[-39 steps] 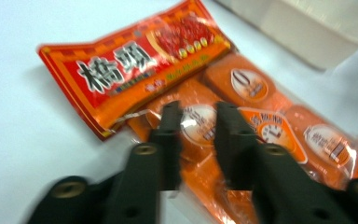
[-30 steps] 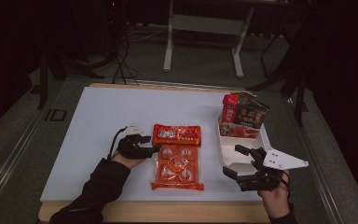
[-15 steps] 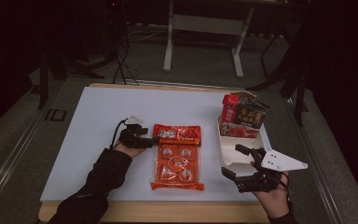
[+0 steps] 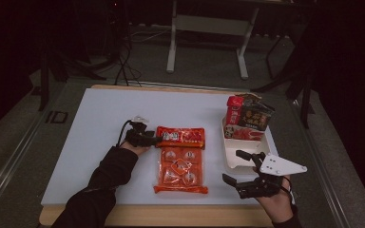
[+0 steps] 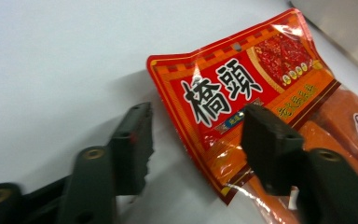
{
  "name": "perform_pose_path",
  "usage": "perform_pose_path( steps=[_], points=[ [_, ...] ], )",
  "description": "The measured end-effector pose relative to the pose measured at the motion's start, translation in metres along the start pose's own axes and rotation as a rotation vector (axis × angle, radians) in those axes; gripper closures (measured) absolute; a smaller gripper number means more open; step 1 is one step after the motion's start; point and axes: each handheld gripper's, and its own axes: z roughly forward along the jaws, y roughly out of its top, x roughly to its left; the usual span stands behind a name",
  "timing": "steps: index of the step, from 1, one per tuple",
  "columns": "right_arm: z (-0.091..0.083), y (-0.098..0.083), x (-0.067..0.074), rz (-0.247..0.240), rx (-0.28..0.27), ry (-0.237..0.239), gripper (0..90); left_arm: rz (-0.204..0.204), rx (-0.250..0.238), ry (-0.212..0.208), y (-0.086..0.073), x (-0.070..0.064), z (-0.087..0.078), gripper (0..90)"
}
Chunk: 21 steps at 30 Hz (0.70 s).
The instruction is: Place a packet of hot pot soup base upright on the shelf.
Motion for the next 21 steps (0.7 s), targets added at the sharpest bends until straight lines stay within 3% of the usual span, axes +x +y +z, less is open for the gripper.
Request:
perform_pose_path(
  steps=[3, 11, 20, 21],
  points=[
    [-0.002, 0.000, 0.000, 0.008, -0.003, -0.003, 13.0, -0.003, 0.013, 0.008, 0.001, -0.001, 0.006, 46.9],
    [-0.001, -0.001, -0.001, 0.011, 0.003, 0.004, 13.3, 0.005, 0.040, -0.025, 0.005, -0.005, 0.013, 56.2],
    [0.001, -0.002, -0.001, 0.017, 0.013, 0.014, 13.5, 0.025, 0.076, -0.040, 0.008, -0.011, 0.018, 73.1],
    [0.001, -0.002, -0.001, 0.019, 0.015, 0.014, 13.5, 0.031, 0.066, -0.037, 0.009, -0.013, 0.017, 81.6]
  ],
)
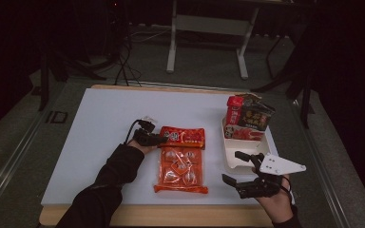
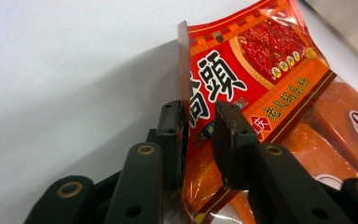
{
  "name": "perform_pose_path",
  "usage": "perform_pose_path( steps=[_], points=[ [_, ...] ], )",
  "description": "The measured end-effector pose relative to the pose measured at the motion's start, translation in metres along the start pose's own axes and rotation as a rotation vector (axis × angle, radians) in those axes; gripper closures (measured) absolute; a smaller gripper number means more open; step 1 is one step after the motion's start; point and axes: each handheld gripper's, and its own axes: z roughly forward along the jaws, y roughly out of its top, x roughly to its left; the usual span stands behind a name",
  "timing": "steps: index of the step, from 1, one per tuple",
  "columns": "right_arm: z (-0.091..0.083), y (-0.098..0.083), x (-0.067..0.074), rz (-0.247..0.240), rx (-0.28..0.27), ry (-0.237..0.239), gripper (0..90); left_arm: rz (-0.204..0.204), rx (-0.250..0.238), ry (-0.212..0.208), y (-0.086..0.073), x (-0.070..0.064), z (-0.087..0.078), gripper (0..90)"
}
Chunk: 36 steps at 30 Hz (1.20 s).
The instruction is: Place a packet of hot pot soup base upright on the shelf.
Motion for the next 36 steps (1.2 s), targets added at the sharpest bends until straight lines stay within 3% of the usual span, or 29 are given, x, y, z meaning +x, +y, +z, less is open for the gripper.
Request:
perform_pose_path(
  steps=[3, 9, 11, 15, 17, 26, 36],
  points=[
    [0.000, 0.000, 0.000, -0.001, 0.001, 0.002, 13.5, 0.025, 0.005, 0.019, 0.001, -0.003, -0.002, 88.3],
    [0.001, -0.001, -0.001, 0.002, 0.006, 0.002, 13.8, 0.050, -0.025, 0.056, 0.002, -0.013, -0.008, 89.1],
    [0.001, -0.001, -0.001, 0.002, 0.007, 0.000, 13.8, 0.036, -0.041, 0.053, 0.002, -0.014, -0.011, 89.1],
    [0.001, 0.000, -0.001, 0.003, 0.010, -0.005, 13.9, 0.062, -0.072, 0.058, 0.002, -0.018, -0.021, 89.2],
    [0.001, -0.001, -0.001, 0.003, 0.012, -0.009, 13.9, 0.049, -0.092, 0.051, 0.003, -0.020, -0.027, 89.2],
    [0.001, -0.001, -0.003, 0.017, 0.011, -0.022, 14.0, 0.106, -0.147, 0.046, 0.009, -0.036, -0.052, 89.3],
    [0.002, -0.003, -0.007, 0.020, 0.015, -0.031, 13.9, 0.135, -0.187, 0.045, 0.010, -0.047, -0.065, 89.4]
  ],
)
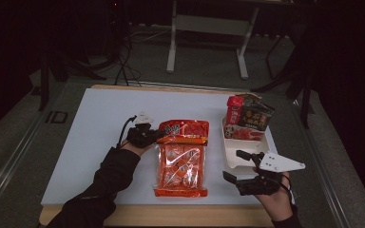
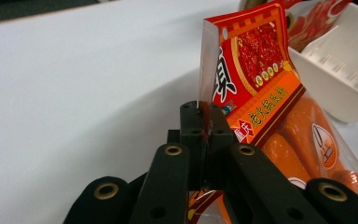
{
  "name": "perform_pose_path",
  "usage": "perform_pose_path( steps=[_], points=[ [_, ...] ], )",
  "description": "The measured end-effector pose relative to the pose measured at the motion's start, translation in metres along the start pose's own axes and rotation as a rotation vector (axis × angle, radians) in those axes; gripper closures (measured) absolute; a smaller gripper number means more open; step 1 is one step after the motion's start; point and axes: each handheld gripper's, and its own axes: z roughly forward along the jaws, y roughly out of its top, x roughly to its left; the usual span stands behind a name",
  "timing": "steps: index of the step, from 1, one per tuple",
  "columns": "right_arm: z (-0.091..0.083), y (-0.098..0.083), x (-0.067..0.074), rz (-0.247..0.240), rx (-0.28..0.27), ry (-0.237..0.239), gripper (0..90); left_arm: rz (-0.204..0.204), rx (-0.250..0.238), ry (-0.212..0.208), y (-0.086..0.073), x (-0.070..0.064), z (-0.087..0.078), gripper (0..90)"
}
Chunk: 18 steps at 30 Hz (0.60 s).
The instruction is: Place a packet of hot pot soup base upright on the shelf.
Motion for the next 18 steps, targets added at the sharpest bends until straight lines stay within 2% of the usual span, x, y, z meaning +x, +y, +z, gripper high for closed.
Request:
perform_pose_path(
  steps=[2, 6, 12, 16, 18],
  points=[
    [0.000, -0.001, -0.002, 0.011, -0.014, 0.007, 13.9, 0.018, 0.003, -0.001, 0.003, -0.002, -0.003, 89.4],
    [-0.001, -0.001, -0.004, 0.019, -0.019, -0.009, 13.9, 0.025, 0.004, -0.018, 0.007, -0.004, -0.007, 89.5],
    [-0.004, 0.000, -0.005, 0.021, -0.023, -0.020, 13.9, 0.043, -0.024, -0.056, 0.011, -0.009, -0.018, 89.5],
    [-0.006, 0.001, -0.007, 0.028, -0.019, -0.034, 15.8, 0.047, -0.049, -0.090, 0.013, -0.012, -0.024, 89.5],
    [-0.006, 0.002, -0.007, 0.027, -0.013, -0.040, 17.9, 0.051, -0.070, -0.125, 0.013, -0.012, -0.027, 89.5]
  ],
)
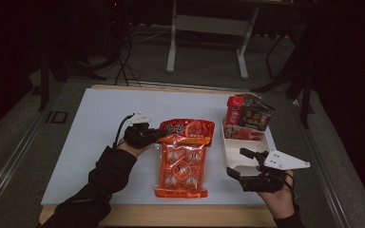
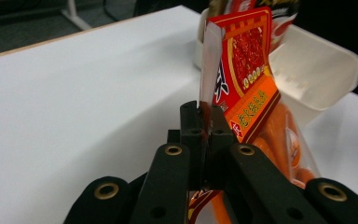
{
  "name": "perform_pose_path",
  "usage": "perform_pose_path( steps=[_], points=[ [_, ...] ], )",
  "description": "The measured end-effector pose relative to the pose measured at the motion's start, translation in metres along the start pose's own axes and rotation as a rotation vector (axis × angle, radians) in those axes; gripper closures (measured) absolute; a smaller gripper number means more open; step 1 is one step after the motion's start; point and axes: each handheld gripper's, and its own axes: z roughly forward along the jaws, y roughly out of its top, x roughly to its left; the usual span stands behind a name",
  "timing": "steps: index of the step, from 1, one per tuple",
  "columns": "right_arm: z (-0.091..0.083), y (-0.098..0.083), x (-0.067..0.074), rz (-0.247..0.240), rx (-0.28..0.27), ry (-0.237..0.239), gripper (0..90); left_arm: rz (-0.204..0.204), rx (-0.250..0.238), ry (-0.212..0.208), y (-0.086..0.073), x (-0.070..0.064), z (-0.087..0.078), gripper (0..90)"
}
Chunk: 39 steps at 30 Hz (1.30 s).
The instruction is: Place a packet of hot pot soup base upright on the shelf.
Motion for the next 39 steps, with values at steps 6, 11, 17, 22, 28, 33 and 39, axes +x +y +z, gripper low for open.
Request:
perform_pose_path(
  steps=[6, 11, 17, 22, 28, 33, 39],
  points=[
    [0.002, 0.005, -0.002, -0.004, 0.008, 0.006, 19.9, 0.031, -0.041, -0.059, -0.002, 0.000, -0.007, 89.5],
    [0.003, 0.010, -0.004, 0.009, -0.015, -0.016, 19.9, 0.083, -0.075, -0.096, 0.000, -0.007, -0.014, 89.6],
    [0.007, 0.018, -0.008, -0.008, -0.019, -0.045, 19.8, 0.137, -0.132, -0.161, 0.000, -0.018, -0.025, 89.6],
    [0.018, 0.019, -0.013, 0.012, -0.016, -0.050, 19.2, 0.175, -0.166, -0.219, -0.001, -0.026, -0.033, 89.7],
    [0.033, 0.017, -0.019, 0.055, -0.002, -0.009, 18.7, 0.195, -0.197, -0.269, -0.002, -0.033, -0.038, 89.7],
    [0.050, 0.018, -0.019, 0.073, 0.014, 0.070, 19.4, 0.207, -0.210, -0.288, -0.003, -0.036, -0.040, 89.7],
    [0.067, 0.013, -0.021, 0.075, 0.040, 0.122, 30.4, 0.225, -0.219, -0.315, -0.003, -0.041, -0.041, 89.6]
  ],
)
